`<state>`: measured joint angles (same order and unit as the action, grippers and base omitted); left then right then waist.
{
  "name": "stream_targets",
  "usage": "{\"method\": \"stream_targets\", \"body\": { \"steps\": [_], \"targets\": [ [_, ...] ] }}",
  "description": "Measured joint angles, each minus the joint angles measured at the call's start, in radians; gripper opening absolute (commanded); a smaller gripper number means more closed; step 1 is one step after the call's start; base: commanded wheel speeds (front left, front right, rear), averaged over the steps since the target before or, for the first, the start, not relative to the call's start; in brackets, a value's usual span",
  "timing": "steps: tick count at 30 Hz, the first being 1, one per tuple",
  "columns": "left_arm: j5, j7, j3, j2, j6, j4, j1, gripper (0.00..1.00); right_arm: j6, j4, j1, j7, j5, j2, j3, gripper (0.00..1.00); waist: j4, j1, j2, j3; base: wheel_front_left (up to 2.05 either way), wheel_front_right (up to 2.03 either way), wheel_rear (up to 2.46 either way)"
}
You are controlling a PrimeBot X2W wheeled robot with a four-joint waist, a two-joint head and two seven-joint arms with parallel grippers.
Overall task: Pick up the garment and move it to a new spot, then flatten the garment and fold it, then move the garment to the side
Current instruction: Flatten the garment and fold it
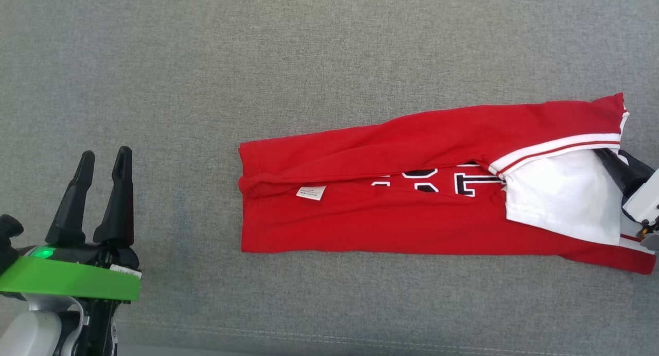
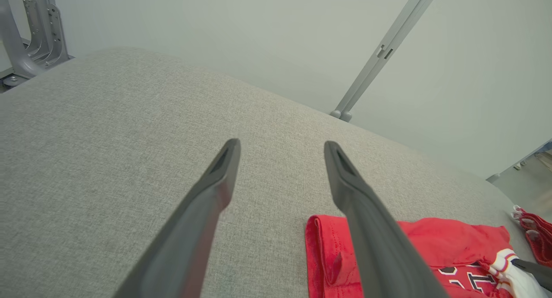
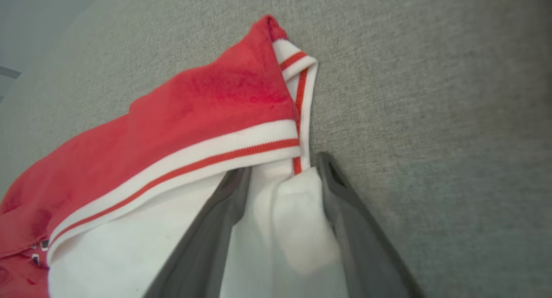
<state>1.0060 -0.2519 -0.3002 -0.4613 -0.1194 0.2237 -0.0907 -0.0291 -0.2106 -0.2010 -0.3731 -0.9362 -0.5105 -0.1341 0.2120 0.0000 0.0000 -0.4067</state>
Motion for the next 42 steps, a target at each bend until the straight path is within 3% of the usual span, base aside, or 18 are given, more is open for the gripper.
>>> {"method": "stream_targets", "body": {
  "steps": [1,7,16,27,35,42],
  "targets": [
    [-0.007,0.0,0.007,0.003,0.0,0.004,0.004,1.0,0.005,-0.005,-0.002,-0.006,-0.002,-0.002,0.0,0.0,0.001,0.0,0.0,0.001,0.0,0.0,0.0],
    [-0.028,0.0,0.026,0.03,0.0,0.011,0.023,1.0,0.056,-0.031,-0.02,-0.034,-0.067,0.038,-0.003,0.0,-0.002,0.0,0.0,0.01,0.0,0.0,0.0],
    [-0.043,0.0,0.045,0.043,-0.004,0.012,0.056,1.0,0.072,-0.072,-0.037,-0.05,-0.106,0.038,0.035,0.0,-0.023,0.0,0.0,0.041,0.0,0.0,0.0],
    [-0.052,0.0,0.042,0.07,-0.004,0.014,0.074,1.0,0.038,-0.081,-0.033,-0.05,-0.143,-0.109,0.195,0.0,-0.036,0.0,0.0,0.083,0.0,0.0,0.0],
    [-0.061,0.0,0.035,0.094,-0.004,0.012,0.089,1.0,0.101,0.084,-0.026,-0.114,-0.214,-0.069,0.132,0.0,-0.031,0.0,0.0,0.112,0.0,0.0,0.0],
    [-0.071,0.0,0.003,0.098,0.003,0.01,0.092,1.0,0.117,0.255,-0.012,-0.198,-0.234,-0.053,0.026,0.0,-0.016,0.0,0.0,0.123,0.0,0.0,0.0]
  ]
}}
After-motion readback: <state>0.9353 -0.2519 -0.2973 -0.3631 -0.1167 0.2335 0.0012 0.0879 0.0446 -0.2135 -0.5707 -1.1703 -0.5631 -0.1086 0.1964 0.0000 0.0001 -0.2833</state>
